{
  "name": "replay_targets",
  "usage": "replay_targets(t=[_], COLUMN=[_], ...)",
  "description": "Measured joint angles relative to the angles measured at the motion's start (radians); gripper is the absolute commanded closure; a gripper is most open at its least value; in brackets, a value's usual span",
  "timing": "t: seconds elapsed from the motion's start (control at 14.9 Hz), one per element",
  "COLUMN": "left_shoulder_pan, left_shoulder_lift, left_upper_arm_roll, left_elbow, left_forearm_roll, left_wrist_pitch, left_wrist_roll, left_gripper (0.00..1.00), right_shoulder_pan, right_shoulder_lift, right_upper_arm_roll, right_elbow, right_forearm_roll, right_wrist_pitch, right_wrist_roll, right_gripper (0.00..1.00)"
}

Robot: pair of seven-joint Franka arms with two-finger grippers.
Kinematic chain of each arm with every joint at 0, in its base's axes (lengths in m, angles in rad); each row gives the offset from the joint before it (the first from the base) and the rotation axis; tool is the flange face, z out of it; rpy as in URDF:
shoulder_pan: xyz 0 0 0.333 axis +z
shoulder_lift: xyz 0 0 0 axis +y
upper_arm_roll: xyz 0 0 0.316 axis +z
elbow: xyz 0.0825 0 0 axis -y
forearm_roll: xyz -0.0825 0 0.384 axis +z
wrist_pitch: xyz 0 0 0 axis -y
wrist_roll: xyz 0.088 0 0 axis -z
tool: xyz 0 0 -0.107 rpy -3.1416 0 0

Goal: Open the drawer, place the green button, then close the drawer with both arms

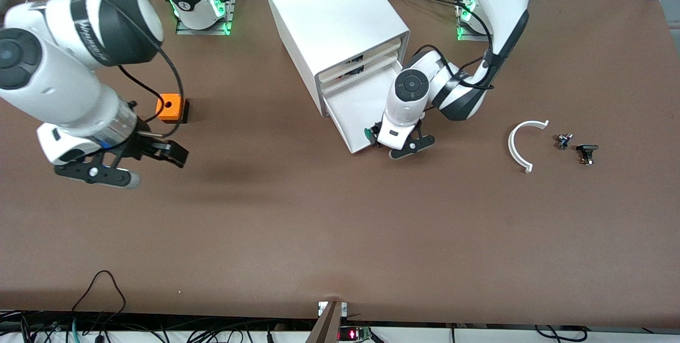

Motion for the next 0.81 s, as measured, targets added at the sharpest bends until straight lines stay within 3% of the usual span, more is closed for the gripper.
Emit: replay_targets(t=[0.27, 0.81], left_shoulder_pan=[0.013, 0.012], left_shoulder_lift=[0.001, 0.004], left_upper_arm_roll=[-0.061, -0.142], left_elbow=[-0.02, -0.036], left_forearm_roll=[-0.031, -0.14], left_wrist_pitch=[-0.006, -0.061], left_wrist_roll=[-0.014, -0.015], left_gripper=[0.01, 0.01], right_shoulder_pan=[-0.119, -0.161], right_shoulder_lift=[-0.1, -0.322], right_upper_arm_roll=[0.065, 0.069], right_elbow=[-0.097, -0.329], right_forearm_roll=[0.0, 0.0], right_wrist_pitch=[-0.007, -0.007], right_wrist_roll=[-0.087, -0.131], right_gripper=[0.0, 0.0])
